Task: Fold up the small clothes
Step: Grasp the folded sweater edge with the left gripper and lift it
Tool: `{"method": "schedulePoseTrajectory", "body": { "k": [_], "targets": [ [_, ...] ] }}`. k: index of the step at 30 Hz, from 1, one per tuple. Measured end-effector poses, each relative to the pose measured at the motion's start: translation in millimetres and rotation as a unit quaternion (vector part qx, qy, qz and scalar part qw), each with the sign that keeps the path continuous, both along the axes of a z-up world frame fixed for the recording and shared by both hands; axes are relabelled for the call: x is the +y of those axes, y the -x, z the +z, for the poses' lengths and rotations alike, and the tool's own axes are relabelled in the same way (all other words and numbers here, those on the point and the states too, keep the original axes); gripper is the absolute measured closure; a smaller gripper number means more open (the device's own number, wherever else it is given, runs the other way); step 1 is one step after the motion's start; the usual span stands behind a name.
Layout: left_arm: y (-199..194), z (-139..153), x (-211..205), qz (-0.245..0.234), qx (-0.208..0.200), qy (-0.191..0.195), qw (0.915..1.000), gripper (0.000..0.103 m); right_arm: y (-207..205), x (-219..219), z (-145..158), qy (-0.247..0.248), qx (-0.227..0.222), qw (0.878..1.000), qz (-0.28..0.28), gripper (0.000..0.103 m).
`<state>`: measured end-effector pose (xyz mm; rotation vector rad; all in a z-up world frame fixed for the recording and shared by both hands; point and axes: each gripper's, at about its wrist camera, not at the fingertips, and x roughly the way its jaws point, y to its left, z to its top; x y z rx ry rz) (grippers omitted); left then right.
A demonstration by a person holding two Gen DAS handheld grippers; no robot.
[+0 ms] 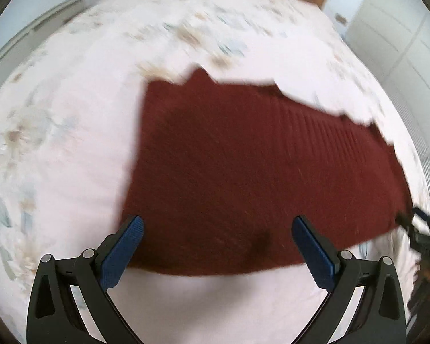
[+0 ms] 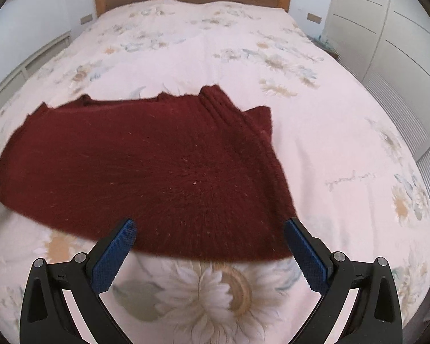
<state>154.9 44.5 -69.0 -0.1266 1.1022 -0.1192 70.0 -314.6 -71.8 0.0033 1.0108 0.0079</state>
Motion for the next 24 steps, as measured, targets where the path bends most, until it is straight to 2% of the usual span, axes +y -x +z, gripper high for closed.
{"method": "schedulePoseTrajectory", "body": {
  "k": [3, 7, 13, 18, 21, 22, 24],
  "targets": [
    [-7, 6, 29, 0.036, 0.002, -0.006, 0.9993, 0.001, 12, -5, 6, 0.002, -0.001, 1.0, -0.012, 0.001],
    [-9, -11, 64, 0.085, 0.023, 0.008, 0.9961, 0.001, 17, -3, 5, 0.003, 0.006, 1.0, -0.021, 0.001],
    [-12, -54, 83, 0.087, 0.081, 0.052, 0.9915, 0.001, 16, 3, 0, -0.002, 0.026, 0.999, -0.031, 0.001],
    [-10, -59, 66, 0.043, 0.072, 0.028, 0.9961, 0.001, 12, 8, -2, 0.008, 0.035, 0.999, -0.035, 0.001],
    [-13, -61, 61, 0.035, 0.075, 0.038, 0.9959, 0.002, 9, 10, -3, 0.01, 0.038, 0.999, -0.034, 0.001],
    [-16, -63, 61, 0.034, 0.077, 0.046, 0.9954, 0.007, 9, 11, -3, 0.013, 0.04, 0.999, -0.033, 0.001],
    [-19, -63, 62, 0.026, 0.08, 0.063, 0.9945, 0.022, 9, 13, -3, 0.016, 0.04, 0.999, -0.031, 0.001]
  ]
}}
